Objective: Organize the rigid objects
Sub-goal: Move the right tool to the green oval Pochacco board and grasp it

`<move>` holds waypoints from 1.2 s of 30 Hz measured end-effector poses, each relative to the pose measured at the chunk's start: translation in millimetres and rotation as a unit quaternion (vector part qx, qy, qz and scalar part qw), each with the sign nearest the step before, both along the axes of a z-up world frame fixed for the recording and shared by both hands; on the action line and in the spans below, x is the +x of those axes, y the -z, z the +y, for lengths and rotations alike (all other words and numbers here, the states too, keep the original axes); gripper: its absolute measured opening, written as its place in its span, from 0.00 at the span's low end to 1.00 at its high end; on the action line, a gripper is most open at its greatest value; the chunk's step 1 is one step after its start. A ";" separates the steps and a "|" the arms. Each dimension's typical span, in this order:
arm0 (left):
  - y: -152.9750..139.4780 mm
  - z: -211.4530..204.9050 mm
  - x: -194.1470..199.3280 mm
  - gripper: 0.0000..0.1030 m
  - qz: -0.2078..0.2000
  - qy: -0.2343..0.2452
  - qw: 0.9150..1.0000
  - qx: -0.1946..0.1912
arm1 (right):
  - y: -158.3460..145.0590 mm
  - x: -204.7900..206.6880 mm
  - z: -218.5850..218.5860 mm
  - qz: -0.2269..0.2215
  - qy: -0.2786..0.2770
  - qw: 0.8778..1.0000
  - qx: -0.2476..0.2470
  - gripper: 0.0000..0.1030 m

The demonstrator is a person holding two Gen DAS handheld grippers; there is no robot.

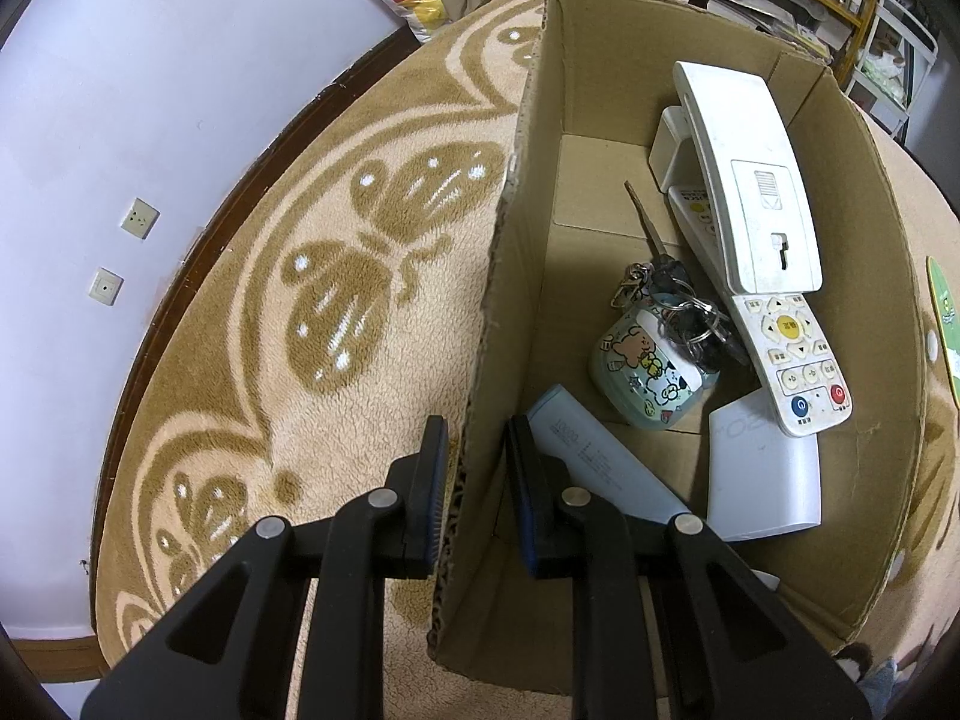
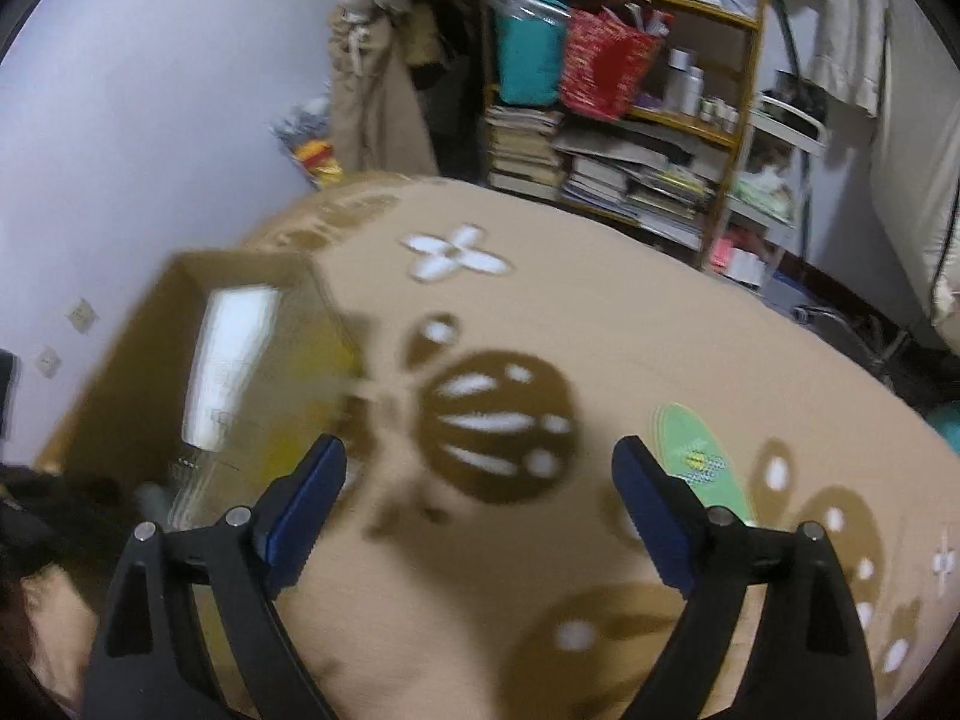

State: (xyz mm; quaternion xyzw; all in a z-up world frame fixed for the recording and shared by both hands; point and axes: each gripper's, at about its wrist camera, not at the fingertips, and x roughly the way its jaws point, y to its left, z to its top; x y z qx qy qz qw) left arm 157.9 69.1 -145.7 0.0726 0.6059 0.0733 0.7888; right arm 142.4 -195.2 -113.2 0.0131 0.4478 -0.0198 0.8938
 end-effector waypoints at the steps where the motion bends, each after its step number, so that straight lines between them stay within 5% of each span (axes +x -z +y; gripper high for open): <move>1: -0.1 0.0 0.0 0.19 0.000 0.000 1.000 0.000 | 3.2 -0.3 -8.3 0.004 0.003 1.000 -0.007 0.92; 15: -1.9 1.6 -1.0 0.19 0.000 -0.004 1.000 -0.005 | 62.3 -3.8 -110.6 0.037 0.115 0.993 0.001 0.92; 36: -1.2 1.3 0.8 0.19 0.000 -0.001 1.000 0.002 | 101.4 -1.8 -129.0 0.011 0.152 0.988 0.011 0.90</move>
